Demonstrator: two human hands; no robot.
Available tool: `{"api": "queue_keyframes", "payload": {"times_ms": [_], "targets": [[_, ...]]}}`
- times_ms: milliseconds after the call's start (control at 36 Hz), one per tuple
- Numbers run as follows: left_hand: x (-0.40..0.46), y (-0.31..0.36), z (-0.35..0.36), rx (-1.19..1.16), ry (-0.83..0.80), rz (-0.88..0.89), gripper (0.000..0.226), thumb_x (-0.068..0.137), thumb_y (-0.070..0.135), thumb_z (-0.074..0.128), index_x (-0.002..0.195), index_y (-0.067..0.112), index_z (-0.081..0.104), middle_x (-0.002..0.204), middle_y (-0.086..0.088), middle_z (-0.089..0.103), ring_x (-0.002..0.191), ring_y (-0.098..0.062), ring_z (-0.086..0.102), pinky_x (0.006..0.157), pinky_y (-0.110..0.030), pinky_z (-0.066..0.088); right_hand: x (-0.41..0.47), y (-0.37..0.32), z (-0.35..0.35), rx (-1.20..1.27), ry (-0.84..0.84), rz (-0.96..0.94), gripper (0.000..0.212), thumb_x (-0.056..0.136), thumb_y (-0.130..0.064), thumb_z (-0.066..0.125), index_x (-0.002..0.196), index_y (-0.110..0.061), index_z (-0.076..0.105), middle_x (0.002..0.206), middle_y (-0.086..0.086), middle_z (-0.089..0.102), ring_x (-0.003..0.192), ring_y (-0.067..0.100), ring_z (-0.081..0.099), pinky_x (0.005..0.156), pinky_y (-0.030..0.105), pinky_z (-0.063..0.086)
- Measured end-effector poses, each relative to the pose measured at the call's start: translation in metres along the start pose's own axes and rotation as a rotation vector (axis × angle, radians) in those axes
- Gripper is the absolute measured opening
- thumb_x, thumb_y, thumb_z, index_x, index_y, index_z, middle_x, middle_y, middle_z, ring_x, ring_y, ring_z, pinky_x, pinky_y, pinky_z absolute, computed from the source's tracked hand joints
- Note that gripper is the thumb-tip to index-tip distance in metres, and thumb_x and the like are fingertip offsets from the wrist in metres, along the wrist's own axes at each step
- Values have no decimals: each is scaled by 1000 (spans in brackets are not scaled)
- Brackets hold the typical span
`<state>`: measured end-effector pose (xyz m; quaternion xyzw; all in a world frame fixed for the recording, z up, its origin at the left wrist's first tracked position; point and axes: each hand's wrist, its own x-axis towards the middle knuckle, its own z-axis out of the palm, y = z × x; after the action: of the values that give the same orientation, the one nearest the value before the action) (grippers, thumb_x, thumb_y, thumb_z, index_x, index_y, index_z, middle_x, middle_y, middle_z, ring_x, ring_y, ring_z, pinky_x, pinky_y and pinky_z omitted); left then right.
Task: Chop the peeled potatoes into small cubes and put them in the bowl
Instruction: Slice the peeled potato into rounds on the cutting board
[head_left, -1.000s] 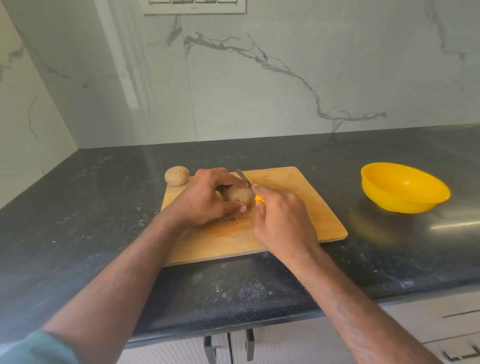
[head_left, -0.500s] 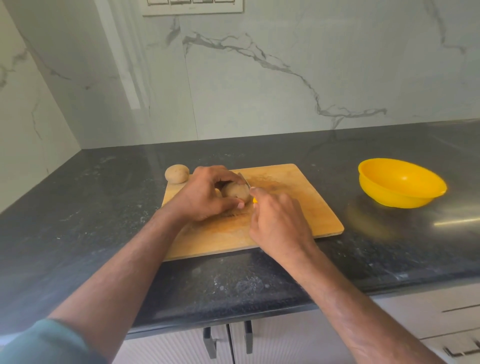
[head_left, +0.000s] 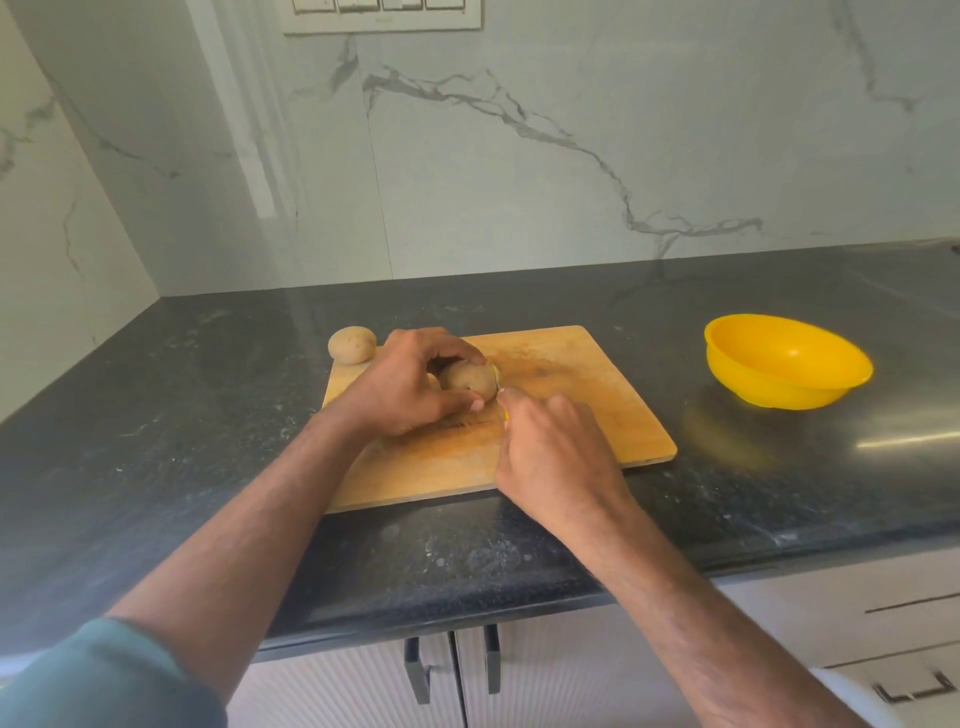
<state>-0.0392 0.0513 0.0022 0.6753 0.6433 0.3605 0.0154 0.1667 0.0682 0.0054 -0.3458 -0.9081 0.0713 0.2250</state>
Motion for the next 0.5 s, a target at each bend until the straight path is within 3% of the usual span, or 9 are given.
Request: {"api": "queue_keyframes", "payload": {"times_ms": [83,250,417,500], "targets": [[0,0,-1,-2,-1,-17,43,74,31,91,113,20,76,103,7,71,94,-9,67,85,-33,58,-4,1,0,-12,5,-10,32,96,-18,58,127,-15,59,82,0,49,71,20,45,62,27,35],[-1,2,0,-22,7,-36,43,72,30,93,111,21,76,102,9,72,94,-7,68,86,-33,58,-6,4,0,-4,17,-14,32,95,-17,59,127,-15,60,79,-2,46,70,18,43,61,24,31],[-1,-3,-1,-87,1,-66,50,65,41,91,110,23,77,105,11,73,98,-11,69,89,-40,59,-6,12,-1,38,52,29,30,93,-15,59,122,-17,64,92,3,68,73,19,44,65,25,35],[0,-6,-1,-118,4,-74,51,66,34,96,111,20,76,106,11,74,99,-11,70,91,-41,59,-8,15,-4,57,73,24,32,94,-16,58,124,-19,65,95,2,72,75,20,53,66,26,41]]}}
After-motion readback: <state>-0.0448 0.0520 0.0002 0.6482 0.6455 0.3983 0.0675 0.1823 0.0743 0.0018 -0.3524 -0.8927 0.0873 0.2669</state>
